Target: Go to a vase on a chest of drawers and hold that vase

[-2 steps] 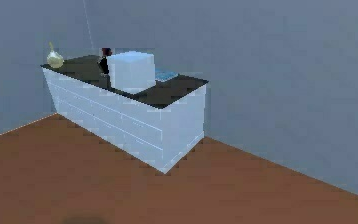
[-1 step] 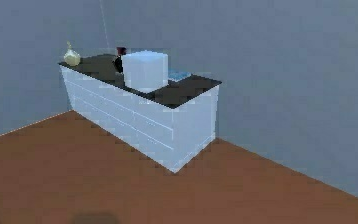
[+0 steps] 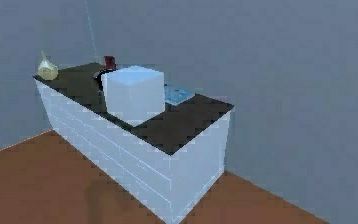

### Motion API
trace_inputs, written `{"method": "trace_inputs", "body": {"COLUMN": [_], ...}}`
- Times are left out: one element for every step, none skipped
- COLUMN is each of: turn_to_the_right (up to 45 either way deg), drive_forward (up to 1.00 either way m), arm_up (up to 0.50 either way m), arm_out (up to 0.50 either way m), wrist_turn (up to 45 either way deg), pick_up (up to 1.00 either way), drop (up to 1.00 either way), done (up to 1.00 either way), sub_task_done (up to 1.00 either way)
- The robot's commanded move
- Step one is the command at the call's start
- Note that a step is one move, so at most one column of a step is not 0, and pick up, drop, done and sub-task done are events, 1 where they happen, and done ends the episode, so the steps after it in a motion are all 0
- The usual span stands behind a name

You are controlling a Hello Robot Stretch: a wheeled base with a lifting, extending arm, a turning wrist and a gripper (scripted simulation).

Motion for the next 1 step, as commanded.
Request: {"method": "trace_inputs", "body": {"turn_to_the_right": [-39.0], "drive_forward": [0.0], "arm_up": [0.0], "arm_out": [0.0], "wrist_turn": [0.0], "pick_up": [0.0], "drop": [0.0], "done": [0.0], "sub_task_done": [0.0]}}
